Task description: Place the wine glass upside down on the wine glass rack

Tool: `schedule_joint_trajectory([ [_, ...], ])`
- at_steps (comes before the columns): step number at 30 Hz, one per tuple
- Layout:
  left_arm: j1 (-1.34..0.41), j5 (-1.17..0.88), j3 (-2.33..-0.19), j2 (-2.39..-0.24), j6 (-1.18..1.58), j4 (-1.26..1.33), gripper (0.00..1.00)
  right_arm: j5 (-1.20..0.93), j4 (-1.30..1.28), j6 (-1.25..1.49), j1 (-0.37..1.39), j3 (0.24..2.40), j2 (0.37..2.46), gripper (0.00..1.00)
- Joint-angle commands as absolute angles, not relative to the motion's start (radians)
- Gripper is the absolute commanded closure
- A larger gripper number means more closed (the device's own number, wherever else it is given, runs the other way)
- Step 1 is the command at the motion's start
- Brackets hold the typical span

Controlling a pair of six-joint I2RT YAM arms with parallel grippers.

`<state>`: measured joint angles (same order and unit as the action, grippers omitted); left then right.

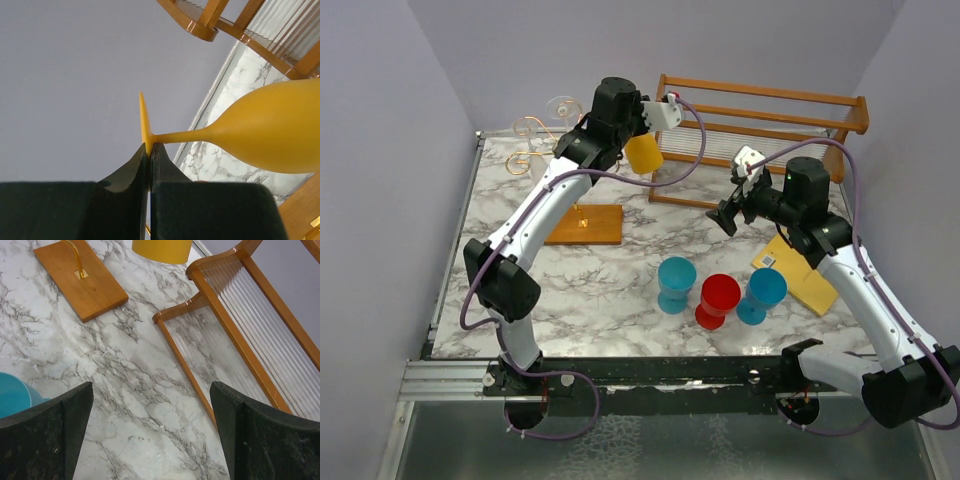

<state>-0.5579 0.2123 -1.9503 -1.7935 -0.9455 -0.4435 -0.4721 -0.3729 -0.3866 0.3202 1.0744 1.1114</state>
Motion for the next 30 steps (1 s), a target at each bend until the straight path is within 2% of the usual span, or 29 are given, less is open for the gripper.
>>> schedule_joint_trajectory([
  [1, -0.560, 0.304, -2.025, -1.827, -0.959, -0.471, 1.00, -0.468, -0.341, -0.394, 0.316, 1.061, 1.112, 0.00],
  [30, -0.535, 0.403, -2.007, -1.773, -0.936, -0.568, 1.00, -0.469, -0.351, -0.410, 0.316, 1.062, 1.118, 0.00],
])
